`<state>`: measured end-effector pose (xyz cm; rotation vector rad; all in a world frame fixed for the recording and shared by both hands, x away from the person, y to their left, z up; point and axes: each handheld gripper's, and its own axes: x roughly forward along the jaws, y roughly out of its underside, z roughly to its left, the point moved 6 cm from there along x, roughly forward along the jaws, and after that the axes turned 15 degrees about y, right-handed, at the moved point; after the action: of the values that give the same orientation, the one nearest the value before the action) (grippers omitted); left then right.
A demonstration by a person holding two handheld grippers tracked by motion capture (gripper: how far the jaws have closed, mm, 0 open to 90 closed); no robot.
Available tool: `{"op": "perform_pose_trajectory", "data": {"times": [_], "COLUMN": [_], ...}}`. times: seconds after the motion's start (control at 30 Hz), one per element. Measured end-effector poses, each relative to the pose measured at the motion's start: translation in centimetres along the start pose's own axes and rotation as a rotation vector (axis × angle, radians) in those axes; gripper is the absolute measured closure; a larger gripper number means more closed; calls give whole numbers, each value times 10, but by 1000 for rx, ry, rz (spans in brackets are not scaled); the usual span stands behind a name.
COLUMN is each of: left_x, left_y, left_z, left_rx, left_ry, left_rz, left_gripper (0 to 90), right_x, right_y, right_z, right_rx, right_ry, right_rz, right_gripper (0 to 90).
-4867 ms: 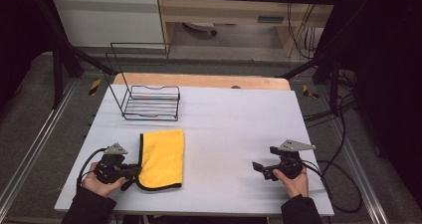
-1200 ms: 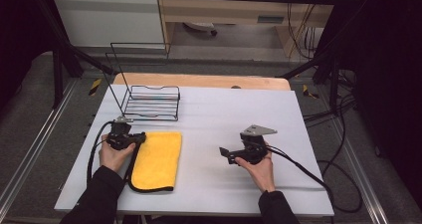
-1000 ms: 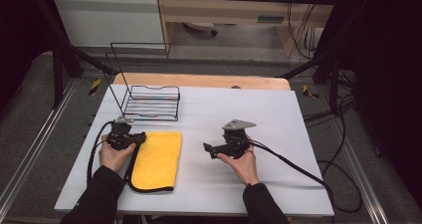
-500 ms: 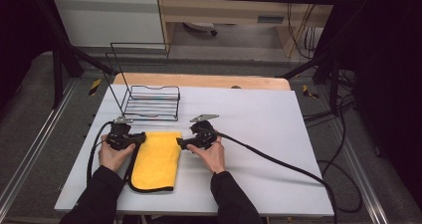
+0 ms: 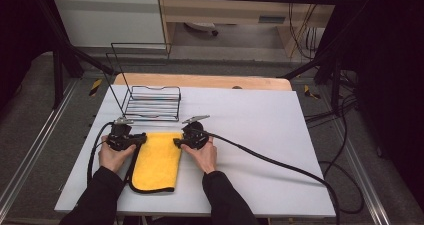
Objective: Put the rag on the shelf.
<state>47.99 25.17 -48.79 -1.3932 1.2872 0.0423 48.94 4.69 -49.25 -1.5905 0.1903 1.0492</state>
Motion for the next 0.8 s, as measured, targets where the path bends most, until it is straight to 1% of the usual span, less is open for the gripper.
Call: {"op": "perform_pose_trajectory", "data": {"times": [0.2,0.3,0.37,0.53,0.8], "left_x": [0,0,0,0,-3], "left_y": [0,0,0,0,0], "left_z": [0,0,0,-1,0], "left_rx": [16,27,23,16,8], "left_ry": [-2,-4,-2,-4,11], "left_rz": [2,3,0,-4,-28], "left_gripper": [739,739,739,748,797], "right_x": [-1,-1,-1,-2,-5], "right_y": [2,2,1,1,0], "right_z": [4,5,6,6,6], "right_rx": [35,44,53,54,39], "right_ry": [-35,-37,-37,-38,-30], "right_rz": [22,17,16,12,-13], "right_gripper": [702,758,787,810,825]}}
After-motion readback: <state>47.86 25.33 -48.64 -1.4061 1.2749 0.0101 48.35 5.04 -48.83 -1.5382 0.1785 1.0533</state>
